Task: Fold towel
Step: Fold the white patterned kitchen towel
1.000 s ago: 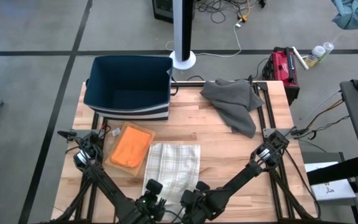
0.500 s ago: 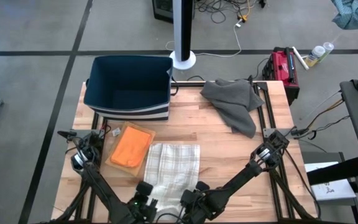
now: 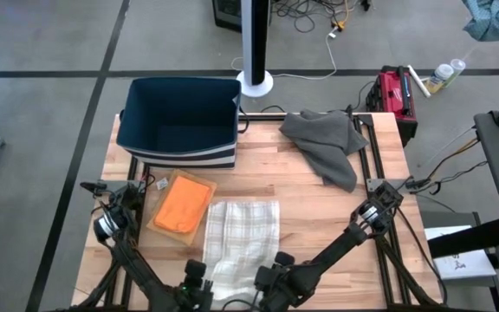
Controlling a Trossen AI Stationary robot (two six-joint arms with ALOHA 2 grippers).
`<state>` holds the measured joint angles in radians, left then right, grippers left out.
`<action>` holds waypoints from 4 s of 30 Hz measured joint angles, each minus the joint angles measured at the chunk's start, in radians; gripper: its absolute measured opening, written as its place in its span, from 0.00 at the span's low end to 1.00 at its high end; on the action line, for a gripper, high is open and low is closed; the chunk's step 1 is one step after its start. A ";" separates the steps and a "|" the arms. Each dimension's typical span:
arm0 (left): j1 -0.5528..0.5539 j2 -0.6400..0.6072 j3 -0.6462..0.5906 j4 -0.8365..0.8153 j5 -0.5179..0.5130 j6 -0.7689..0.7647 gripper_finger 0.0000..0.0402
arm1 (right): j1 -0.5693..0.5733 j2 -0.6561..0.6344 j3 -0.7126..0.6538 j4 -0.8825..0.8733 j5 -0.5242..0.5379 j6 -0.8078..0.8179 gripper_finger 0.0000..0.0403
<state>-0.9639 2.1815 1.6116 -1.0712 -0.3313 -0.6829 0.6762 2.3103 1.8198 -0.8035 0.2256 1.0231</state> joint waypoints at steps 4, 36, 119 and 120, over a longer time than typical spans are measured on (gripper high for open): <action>0.021 -0.014 -0.110 0.313 -0.056 0.096 0.19 | -0.007 -0.012 0.001 -0.214 -0.001 -0.054 0.43; 0.430 -0.195 -0.472 0.495 -0.304 0.229 0.23 | 0.067 -0.061 -0.060 -0.016 0.472 -0.183 0.43; 0.154 -0.405 -0.571 0.205 -0.258 -0.146 0.14 | 0.133 -0.052 -0.122 -0.154 0.507 0.095 0.28; 0.154 -0.407 -0.566 0.198 -0.258 -0.146 0.11 | 0.133 -0.052 -0.120 -0.176 0.506 0.110 0.24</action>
<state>-0.8097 1.7746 1.0454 -0.8736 -0.5896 -0.8288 0.8096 2.2580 1.7003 -0.9795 0.7320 1.1335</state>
